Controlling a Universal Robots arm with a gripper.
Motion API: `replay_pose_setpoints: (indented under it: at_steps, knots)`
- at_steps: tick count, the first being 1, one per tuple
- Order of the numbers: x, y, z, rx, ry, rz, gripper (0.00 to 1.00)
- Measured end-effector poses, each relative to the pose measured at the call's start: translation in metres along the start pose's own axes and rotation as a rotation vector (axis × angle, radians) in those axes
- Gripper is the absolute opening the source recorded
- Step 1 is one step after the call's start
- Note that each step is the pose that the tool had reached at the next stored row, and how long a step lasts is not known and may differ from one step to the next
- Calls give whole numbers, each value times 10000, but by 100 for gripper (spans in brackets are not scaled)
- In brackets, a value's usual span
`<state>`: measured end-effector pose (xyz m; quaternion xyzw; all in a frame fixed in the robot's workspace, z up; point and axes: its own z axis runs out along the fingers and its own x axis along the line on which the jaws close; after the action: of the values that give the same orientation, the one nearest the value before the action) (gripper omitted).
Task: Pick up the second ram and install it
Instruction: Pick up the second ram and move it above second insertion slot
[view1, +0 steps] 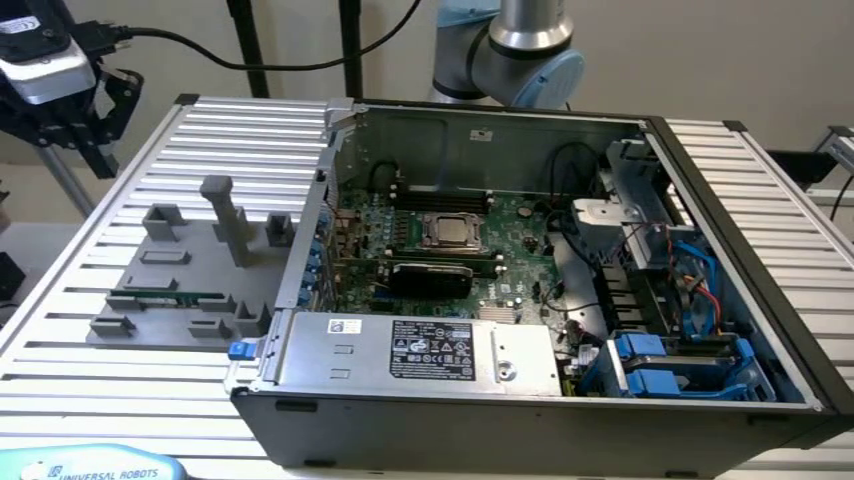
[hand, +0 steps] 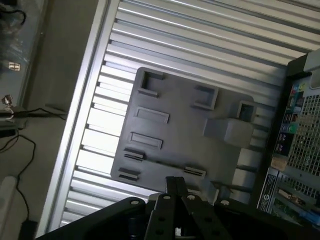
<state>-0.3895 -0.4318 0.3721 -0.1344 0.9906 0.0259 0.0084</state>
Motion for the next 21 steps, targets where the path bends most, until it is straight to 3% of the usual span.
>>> replay_pose_setpoints:
  at_steps: [21]
  knots:
    - [2, -4, 82, -90, 188, -3803, 11]
